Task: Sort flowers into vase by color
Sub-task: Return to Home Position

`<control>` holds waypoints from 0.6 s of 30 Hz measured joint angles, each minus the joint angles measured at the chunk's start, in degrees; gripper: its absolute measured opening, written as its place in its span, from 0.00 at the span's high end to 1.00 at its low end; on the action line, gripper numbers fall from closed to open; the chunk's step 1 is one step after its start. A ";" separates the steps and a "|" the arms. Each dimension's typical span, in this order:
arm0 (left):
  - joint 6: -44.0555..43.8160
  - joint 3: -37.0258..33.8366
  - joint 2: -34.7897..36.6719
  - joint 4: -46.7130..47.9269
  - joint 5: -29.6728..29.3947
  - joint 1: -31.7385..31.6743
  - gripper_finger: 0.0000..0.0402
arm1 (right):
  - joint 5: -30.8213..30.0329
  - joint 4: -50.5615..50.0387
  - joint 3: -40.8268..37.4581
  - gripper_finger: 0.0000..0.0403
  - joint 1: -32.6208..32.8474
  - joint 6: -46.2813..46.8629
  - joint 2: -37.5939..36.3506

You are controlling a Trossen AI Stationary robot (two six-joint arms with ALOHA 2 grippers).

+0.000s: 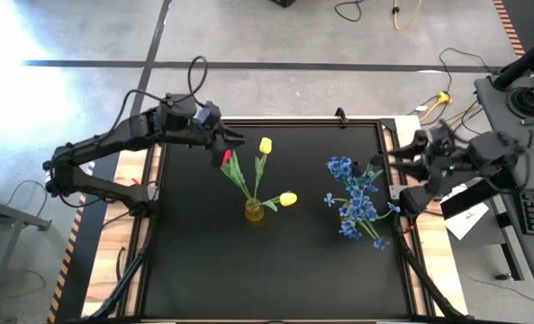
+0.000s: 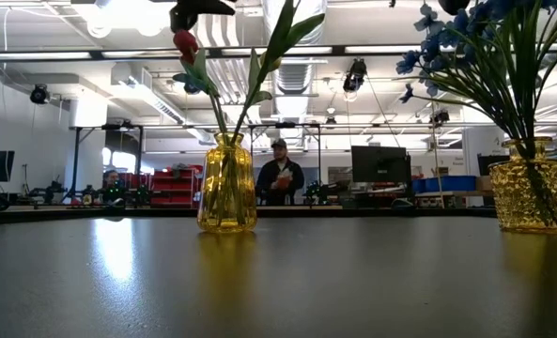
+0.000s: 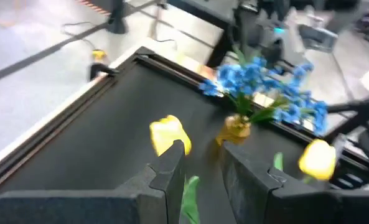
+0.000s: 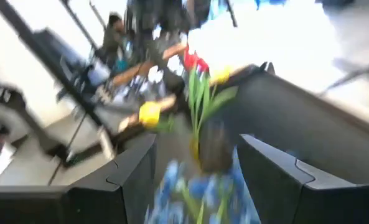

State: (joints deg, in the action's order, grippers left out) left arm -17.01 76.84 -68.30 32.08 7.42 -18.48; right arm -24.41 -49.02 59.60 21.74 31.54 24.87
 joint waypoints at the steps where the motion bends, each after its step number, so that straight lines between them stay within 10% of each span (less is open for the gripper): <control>1: 0.42 -1.68 0.52 -1.90 1.58 -0.02 0.77 | -1.70 1.14 1.35 0.47 0.00 -1.42 0.87; 8: 2.09 -14.68 6.97 -20.19 8.64 -0.11 0.77 | -2.72 7.47 7.80 0.46 -0.02 -9.01 6.67; 18: 0.13 -18.50 20.94 -20.85 6.69 -0.11 0.77 | 7.82 21.38 8.55 0.51 0.00 -11.20 4.51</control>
State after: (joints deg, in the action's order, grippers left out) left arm -16.88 58.35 -47.36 11.23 14.10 -18.59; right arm -16.59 -27.63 68.16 21.74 20.34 29.38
